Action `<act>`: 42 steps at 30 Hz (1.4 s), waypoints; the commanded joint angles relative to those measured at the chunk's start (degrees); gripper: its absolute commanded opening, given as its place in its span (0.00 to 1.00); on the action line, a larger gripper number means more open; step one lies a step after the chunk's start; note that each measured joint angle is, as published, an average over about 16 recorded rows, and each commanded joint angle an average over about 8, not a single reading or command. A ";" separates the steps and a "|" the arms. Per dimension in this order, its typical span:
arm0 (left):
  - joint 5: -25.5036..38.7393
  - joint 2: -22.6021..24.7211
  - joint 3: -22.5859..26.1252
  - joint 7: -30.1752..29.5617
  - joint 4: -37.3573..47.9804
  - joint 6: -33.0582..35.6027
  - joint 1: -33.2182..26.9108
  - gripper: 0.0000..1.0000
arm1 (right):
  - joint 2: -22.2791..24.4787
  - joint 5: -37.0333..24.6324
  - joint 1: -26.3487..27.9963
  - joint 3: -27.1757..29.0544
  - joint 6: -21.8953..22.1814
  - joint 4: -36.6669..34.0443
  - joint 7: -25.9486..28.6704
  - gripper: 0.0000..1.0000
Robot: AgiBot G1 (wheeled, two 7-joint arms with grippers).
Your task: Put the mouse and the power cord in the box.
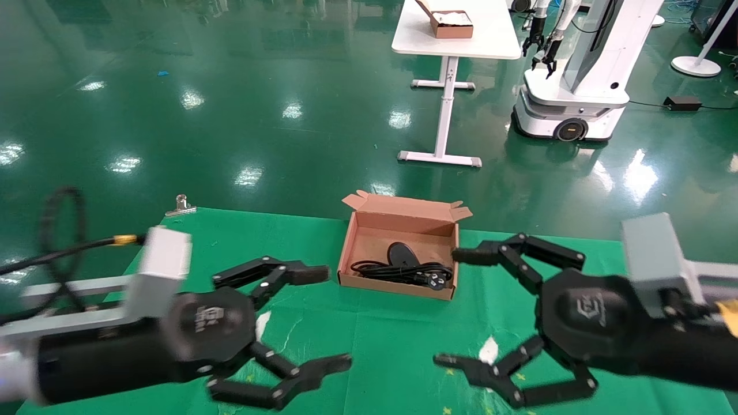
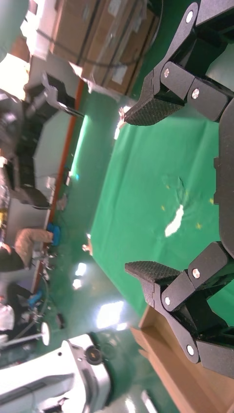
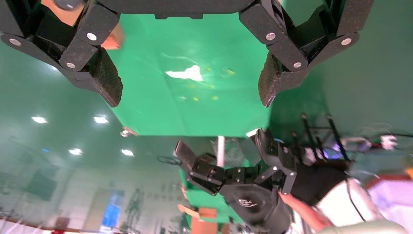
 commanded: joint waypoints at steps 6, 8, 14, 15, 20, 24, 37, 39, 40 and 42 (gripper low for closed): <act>-4.03 -4.94 -7.67 -0.83 -4.02 6.50 4.22 1.00 | 1.37 4.38 -4.11 2.16 -1.78 3.90 3.08 1.00; -4.82 -5.91 -9.22 -0.98 -4.80 7.79 5.05 1.00 | 1.69 5.41 -5.08 2.66 -2.19 4.81 3.81 1.00; -5.86 -7.07 -11.29 -1.10 -5.75 9.44 6.06 1.00 | 2.30 7.43 -6.95 3.66 -3.00 6.58 4.96 1.00; -5.93 -7.14 -11.43 -1.10 -5.81 9.55 6.12 1.00 | 2.36 7.60 -7.10 3.75 -3.07 6.72 5.03 1.00; -5.79 -6.93 -11.00 -1.09 -5.64 9.23 5.96 1.00 | 2.32 7.42 -6.88 3.67 -2.98 6.48 4.84 1.00; -5.65 -6.80 -10.73 -1.09 -5.52 9.01 5.84 1.00 | 2.23 7.13 -6.62 3.52 -2.87 6.24 4.72 1.00; -5.39 -6.57 -10.27 -1.07 -5.31 8.65 5.63 1.00 | 2.07 6.60 -6.18 3.25 -2.66 5.82 4.54 1.00; -5.37 -6.56 -10.23 -1.07 -5.30 8.62 5.62 1.00 | 2.06 6.56 -6.15 3.23 -2.65 5.78 4.53 1.00; -5.36 -6.55 -10.22 -1.07 -5.30 8.60 5.61 1.00 | 2.06 6.54 -6.13 3.22 -2.65 5.77 4.52 1.00; -5.34 -6.54 -10.19 -1.07 -5.29 8.58 5.60 1.00 | 2.05 6.51 -6.10 3.21 -2.64 5.75 4.51 1.00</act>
